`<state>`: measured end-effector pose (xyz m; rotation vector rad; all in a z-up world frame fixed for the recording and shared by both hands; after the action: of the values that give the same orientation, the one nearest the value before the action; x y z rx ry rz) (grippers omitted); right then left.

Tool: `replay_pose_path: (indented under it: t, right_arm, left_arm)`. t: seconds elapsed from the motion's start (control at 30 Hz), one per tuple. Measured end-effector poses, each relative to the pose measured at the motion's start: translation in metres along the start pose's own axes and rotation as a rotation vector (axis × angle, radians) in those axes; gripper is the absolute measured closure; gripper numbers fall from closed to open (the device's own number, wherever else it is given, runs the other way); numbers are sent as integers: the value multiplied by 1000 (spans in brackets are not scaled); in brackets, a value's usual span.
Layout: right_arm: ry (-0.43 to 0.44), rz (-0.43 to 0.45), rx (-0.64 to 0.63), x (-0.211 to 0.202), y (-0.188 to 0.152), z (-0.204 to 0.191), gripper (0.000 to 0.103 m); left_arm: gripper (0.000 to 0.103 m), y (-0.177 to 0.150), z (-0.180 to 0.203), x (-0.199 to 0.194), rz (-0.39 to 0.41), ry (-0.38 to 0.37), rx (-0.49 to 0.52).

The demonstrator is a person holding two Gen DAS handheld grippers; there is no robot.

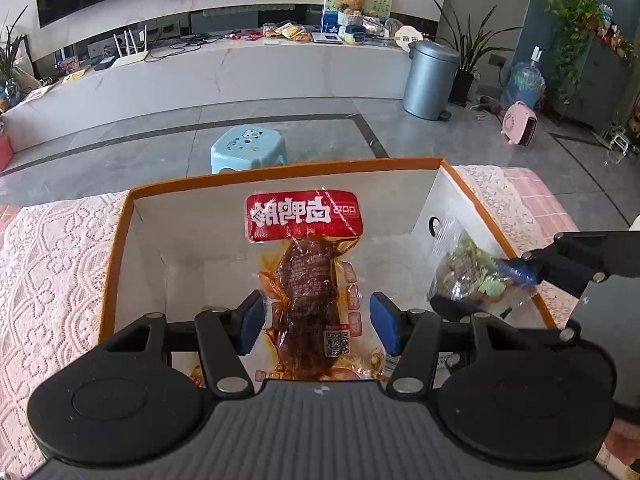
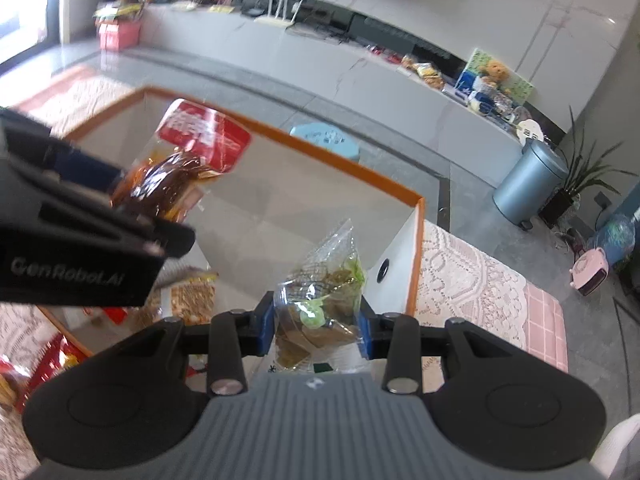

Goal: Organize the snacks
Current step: 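Lower both packs into the box, open both grippers and withdraw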

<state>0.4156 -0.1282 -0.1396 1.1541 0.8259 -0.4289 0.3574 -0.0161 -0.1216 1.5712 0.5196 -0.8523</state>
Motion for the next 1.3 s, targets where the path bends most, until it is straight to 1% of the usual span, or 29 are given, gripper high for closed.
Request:
replay_pose_path:
  t: [0.23,0.47,0.6,0.7,0.77,0.93,0.97,1.03,1.2,1.3]
  right_arm:
    - [-13,-82,-66,25,-8,-6,66]
    - [-17,-150,-69,42,-13,-2,66]
    - [-25,-159,-88,45,-13,0,66]
    - [-36,-167,-98,46,-15,-1,66]
    - [-40,-170,-103,46,-16,-2,66]
    - [-46,-177,-106,47,-15,-5,65]
    - [-47,-177,-106,45,-16,-6,65]
    - [-51,-179,-107,46,-15,-6,65]
    - [-60,-175,-111,44,-14,-5,58]
    - [-61,-163,-113,39,-12,-4,50]
  left_arm:
    - [38,-6,2,23,-64,-5,28]
    - [38,-18,1,45,-136,-5,42]
    - [37,-21,3,47,-160,-17,58]
    - [37,-20,2,48,-177,-6,62]
    - [36,-21,1,49,-206,-2,50]
    - [35,-24,-2,49,-237,21,31]
    - [32,-25,-2,49,-245,23,29]
    - [31,-27,-4,48,-256,28,21]
    - [28,-27,-6,46,-253,46,11]
    - [25,-27,-7,40,-243,63,17]
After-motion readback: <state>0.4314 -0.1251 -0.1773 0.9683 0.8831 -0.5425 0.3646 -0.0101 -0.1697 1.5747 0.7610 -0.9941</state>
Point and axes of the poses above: each gripper's, at about its wrist camera, not at the fingertips, and x roughly the way its jaws point, z to its right, y to its top, the point moved 10 cm from there along x, roughly the way its jaws point, and after that the axes turned 8 degrees about x, right-handed, at the moved point
